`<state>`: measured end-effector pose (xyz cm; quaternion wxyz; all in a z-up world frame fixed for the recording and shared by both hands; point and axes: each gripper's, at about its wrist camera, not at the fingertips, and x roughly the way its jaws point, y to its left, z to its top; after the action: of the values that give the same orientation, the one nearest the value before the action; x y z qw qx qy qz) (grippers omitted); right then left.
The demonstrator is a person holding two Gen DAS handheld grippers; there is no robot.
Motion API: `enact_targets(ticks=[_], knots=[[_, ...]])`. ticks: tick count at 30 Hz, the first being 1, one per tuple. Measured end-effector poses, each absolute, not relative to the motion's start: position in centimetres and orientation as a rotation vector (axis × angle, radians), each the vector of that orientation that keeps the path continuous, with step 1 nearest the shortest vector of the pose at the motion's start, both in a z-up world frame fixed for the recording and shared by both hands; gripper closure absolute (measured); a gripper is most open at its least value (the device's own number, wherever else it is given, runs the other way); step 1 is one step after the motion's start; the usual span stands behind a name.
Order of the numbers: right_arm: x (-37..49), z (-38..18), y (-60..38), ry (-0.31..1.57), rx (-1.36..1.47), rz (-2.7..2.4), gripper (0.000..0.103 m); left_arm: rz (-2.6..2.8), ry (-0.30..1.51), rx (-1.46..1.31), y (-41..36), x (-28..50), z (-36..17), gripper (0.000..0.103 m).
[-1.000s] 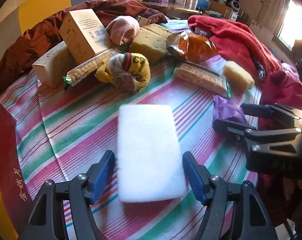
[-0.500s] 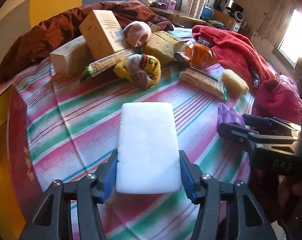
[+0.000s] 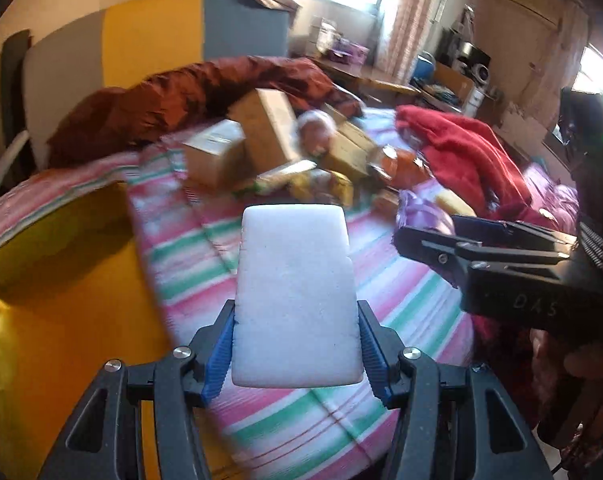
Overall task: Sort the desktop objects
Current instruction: 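Carry both items to the gold tray and open both tools to release them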
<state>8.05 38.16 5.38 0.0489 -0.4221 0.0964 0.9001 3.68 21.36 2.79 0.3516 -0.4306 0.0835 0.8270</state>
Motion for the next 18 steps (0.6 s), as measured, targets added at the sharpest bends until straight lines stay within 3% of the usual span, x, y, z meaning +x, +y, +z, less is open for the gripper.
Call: enact_targets(ticks=[10,18], knots=[[1.7,8.1,26.2,0.188,-1.372,2.965,0.027,2.337,0.071,-1.203,9.6,-1.2,3.3,0.046],[-4.3,5.1,16.6,0.195,-1.61,3.006,0.027,2.49,0.075,-1.356,2.2,-7.2,0.8,0.046]])
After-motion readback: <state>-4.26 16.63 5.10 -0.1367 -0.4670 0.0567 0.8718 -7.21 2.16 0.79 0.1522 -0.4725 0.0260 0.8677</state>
